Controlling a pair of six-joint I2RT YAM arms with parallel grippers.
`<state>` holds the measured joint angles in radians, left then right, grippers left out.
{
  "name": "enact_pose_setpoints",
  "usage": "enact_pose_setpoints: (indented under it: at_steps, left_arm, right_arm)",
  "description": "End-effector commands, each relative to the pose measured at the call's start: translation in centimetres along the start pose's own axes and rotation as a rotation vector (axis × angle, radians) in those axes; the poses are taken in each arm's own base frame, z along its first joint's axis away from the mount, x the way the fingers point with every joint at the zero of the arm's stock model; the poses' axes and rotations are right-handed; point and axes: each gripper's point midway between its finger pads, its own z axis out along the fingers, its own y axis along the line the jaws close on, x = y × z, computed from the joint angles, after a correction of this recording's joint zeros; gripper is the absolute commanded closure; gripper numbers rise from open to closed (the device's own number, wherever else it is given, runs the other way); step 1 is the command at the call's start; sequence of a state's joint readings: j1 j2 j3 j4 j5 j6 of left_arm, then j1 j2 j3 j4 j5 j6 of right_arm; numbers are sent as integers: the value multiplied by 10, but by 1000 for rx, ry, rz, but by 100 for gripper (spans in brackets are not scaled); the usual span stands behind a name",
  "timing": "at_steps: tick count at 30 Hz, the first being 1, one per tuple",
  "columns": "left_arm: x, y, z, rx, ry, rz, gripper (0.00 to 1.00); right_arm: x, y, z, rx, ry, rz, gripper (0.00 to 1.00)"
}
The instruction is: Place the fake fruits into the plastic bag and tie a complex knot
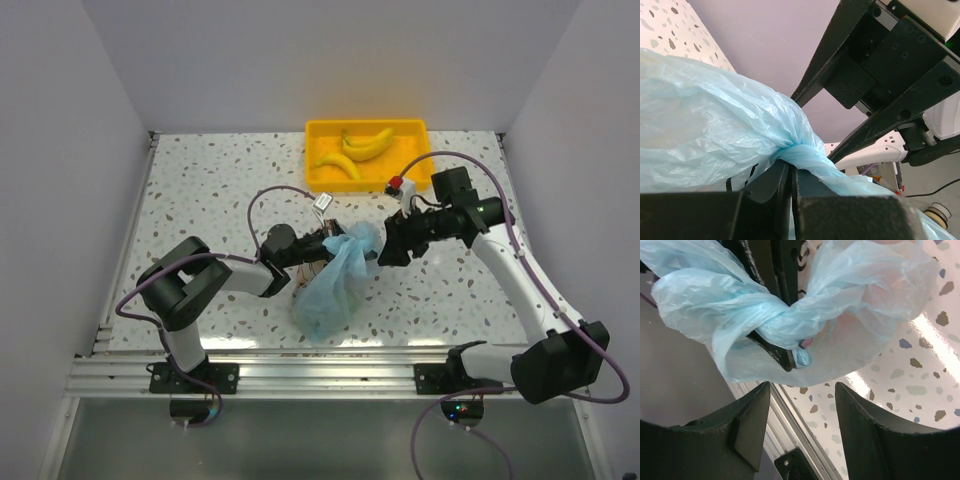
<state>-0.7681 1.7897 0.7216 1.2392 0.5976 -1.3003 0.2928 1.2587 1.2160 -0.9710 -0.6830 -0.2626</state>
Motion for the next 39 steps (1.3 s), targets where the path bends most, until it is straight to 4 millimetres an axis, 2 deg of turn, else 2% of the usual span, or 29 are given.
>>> enact_pose_setpoints:
  at_steps: [1,6,12,15,18,20,23,28,32,35,38,39]
  left_arm:
    - [-8,-17,2,43,-17,19,93]
    - [-7,-17,2,41,-15,3,87]
    - [-9,-19,2,43,-20,-7,62]
    - [-9,-21,3,49,-20,-6,57]
    - [-10,-22,3,53,-23,-4,56]
    - [-10,-23,3,61,-20,0,60]
    - [-9,-23,3,64,-18,2,61]
    - [-9,-26,6,75,-15,7,61]
    - [-9,-31,6,90,-15,18,62]
    - [-9,-32,5,94,-15,19,63]
    - [-9,-34,5,100,-15,25,64]
    - [-9,-34,5,101,-15,26,64]
  right_arm:
    - [-18,12,0,-69,-55,-2,43]
    - [-26,13,6,-89,-86,32,43]
    - [-28,7,9,-71,-89,34,43]
    - [-25,5,11,-71,-83,44,46]
    - [-16,2,15,-66,-59,55,46]
    - [-7,0,19,-57,-40,70,43]
    - [0,-2,23,-58,-30,93,40]
    - [-4,0,34,-103,-45,113,33]
    - [-10,9,37,-174,-65,114,31]
    - [-8,12,42,-208,-91,113,39]
    - [-12,14,43,-221,-122,103,53]
    - [-11,14,43,-221,-120,104,61]
